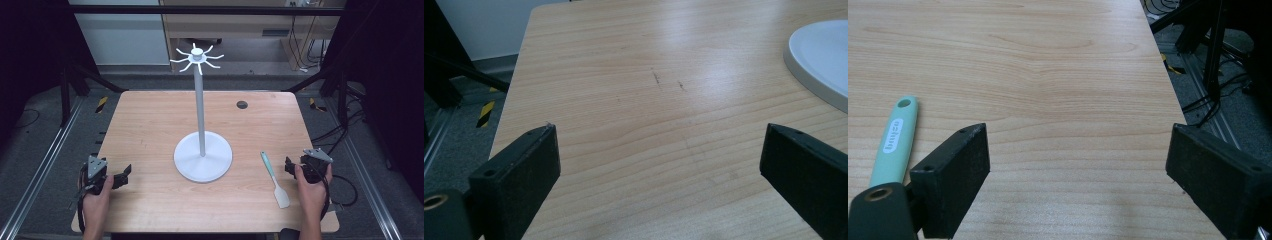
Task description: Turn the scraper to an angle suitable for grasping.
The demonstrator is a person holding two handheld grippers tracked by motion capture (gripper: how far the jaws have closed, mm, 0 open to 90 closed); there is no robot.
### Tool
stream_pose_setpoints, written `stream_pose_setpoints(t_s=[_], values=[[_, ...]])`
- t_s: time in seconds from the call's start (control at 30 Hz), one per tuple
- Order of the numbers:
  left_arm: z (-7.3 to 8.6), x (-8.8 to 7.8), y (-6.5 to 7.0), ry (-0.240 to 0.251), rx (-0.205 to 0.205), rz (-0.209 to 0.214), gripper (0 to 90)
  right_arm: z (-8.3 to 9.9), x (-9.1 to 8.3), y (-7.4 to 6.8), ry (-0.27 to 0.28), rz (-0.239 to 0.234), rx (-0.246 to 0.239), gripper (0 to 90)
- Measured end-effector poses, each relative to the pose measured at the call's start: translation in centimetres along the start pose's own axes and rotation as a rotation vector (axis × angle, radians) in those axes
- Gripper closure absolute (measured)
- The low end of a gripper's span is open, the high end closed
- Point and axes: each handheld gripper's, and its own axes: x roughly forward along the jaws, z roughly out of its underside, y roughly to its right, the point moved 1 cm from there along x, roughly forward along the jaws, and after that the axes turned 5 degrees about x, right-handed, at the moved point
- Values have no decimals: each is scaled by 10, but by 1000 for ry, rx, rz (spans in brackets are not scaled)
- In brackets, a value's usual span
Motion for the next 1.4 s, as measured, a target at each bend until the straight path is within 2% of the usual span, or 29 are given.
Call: stream_pose_setpoints(t_s=[0.33,0.5,0.7,0.73,0.8,0.83,0.87,0.9,0.93,0.97,1.0,1.03,1.1,1.17,1.2,1.27,1.33,1.37,1.4], values=[[-1,-1,1,4,8,6,24,-1,-2,-6,-3,13,-21,122],[-1,-1,3,1,16,7,25,-4,-6,-16,24,-3,-50,193],[-1,-1,3,2,17,10,26,-6,-7,-25,19,-30,-72,278],[-1,0,3,0,19,11,27,-6,-7,-28,18,-38,-84,315],[-1,0,4,1,20,10,27,-7,-7,-29,19,-44,-86,336],[-1,0,4,-3,25,11,27,-8,-6,-33,12,-56,-93,380],[-1,0,4,-3,25,11,26,-8,-6,-33,12,-56,-93,380],[-1,0,5,-3,26,12,26,-10,-5,-35,5,-76,-110,446],[-1,0,6,-2,25,15,26,-10,-5,-35,5,-76,-110,446],[-1,1,7,-4,27,18,26,-11,-5,-37,8,-81,-111,487],[-1,1,7,-6,30,20,26,-12,-3,-39,-5,-87,-132,555],[-1,1,7,-6,30,20,26,-12,-3,-39,-5,-87,-132,555],[-1,1,8,-7,32,20,26,-13,0,-44,-22,-95,-145,624],[-1,1,8,-8,32,20,26,-14,3,-49,-45,-108,-144,733],[-1,1,8,-8,32,20,26,-14,3,-49,-45,-108,-144,733],[-1,1,8,-9,32,19,26,-15,7,-54,-55,-114,-157,804],[-1,1,8,-12,31,19,26,-15,7,-56,-69,-126,-147,822],[-1,1,7,-15,32,18,27,-15,9,-56,-69,-127,-166,838],[-1,1,7,-16,33,17,27,-15,9,-58,-76,-129,-159,852]])
